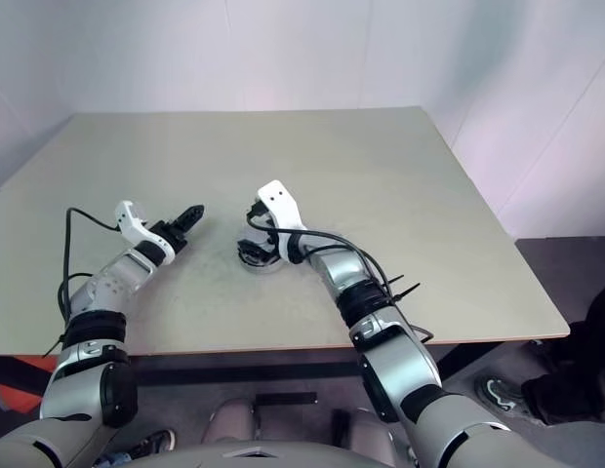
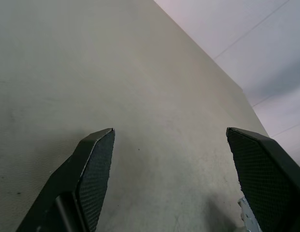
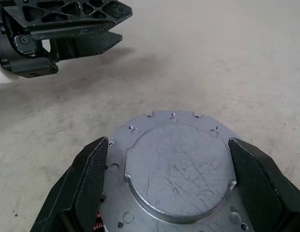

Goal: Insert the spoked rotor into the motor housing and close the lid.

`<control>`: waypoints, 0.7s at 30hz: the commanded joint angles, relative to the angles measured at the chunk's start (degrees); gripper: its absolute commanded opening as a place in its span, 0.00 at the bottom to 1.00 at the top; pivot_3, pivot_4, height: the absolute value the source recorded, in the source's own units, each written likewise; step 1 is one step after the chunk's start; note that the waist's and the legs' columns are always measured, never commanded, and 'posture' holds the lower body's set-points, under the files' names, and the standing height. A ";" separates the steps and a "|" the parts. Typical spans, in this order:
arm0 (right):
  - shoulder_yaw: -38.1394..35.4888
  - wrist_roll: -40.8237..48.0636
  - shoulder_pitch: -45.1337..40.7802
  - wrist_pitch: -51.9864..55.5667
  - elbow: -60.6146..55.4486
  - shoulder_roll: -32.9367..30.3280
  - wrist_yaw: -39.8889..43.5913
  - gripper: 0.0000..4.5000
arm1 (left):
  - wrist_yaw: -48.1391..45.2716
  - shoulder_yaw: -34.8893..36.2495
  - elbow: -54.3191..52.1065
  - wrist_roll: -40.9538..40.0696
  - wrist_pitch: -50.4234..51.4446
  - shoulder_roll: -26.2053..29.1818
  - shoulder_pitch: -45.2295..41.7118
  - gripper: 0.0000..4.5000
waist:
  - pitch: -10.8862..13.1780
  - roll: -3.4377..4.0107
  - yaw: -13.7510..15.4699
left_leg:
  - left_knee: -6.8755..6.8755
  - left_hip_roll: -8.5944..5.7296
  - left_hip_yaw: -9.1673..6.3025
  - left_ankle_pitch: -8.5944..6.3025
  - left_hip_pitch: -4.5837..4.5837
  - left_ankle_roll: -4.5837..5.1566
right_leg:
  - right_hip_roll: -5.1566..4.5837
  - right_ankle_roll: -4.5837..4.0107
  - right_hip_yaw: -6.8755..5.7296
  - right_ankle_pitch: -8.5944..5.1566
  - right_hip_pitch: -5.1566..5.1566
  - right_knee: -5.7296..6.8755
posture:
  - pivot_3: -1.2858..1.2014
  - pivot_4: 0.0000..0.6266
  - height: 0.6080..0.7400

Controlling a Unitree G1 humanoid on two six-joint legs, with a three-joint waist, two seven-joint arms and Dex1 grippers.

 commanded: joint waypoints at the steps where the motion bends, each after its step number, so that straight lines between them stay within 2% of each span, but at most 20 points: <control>1: -1.02 -0.27 -0.68 -0.62 0.11 -0.62 0.96 0.86 | -0.15 0.43 -2.03 -0.34 -0.44 0.79 -0.56 0.87 | 0.00 0.00 0.01 | 0.00 0.00 0.00 0.00 0.00 0.00 | 0.00 0.00 0.00 0.00 0.00 0.00 | 0.52 0.00 1.00; 2: -1.15 0.00 -0.52 -0.83 -1.11 -1.32 1.97 0.78 | -0.10 0.37 -2.04 -0.30 -0.45 0.71 -0.57 0.87 | 0.00 0.00 0.02 | 0.01 0.00 0.00 0.00 -0.01 0.00 | 0.00 0.00 0.00 0.00 0.00 0.00 | 0.52 0.00 1.00; 4: -1.49 0.70 -0.25 -0.68 -3.27 -2.40 3.75 0.68 | -0.08 0.26 -1.92 -0.22 -0.49 0.59 -0.66 0.87 | 0.00 0.00 0.09 | 0.01 0.00 0.00 0.00 -0.03 0.00 | 0.00 0.00 0.00 0.00 0.00 0.00 | 0.52 0.00 1.00; 15: -4.39 2.74 -0.15 -0.79 -7.91 -4.78 6.97 0.68 | -0.44 -0.37 -0.79 0.14 -0.63 0.33 -1.60 0.87 | 0.01 -0.01 0.18 | 0.02 0.00 0.00 -0.02 -0.12 0.04 | 0.00 0.00 -0.01 0.00 -0.05 -0.03 | 0.52 0.00 1.00; 21: -3.51 3.43 1.72 -0.92 -10.59 -5.75 10.70 0.68 | -0.57 -0.46 -0.77 0.17 -0.53 0.37 -1.64 0.87 | 0.01 -0.01 0.19 | 0.03 0.00 0.00 -0.03 -0.12 0.05 | 0.00 -0.01 -0.01 0.00 -0.05 -0.03 | 0.52 0.00 1.00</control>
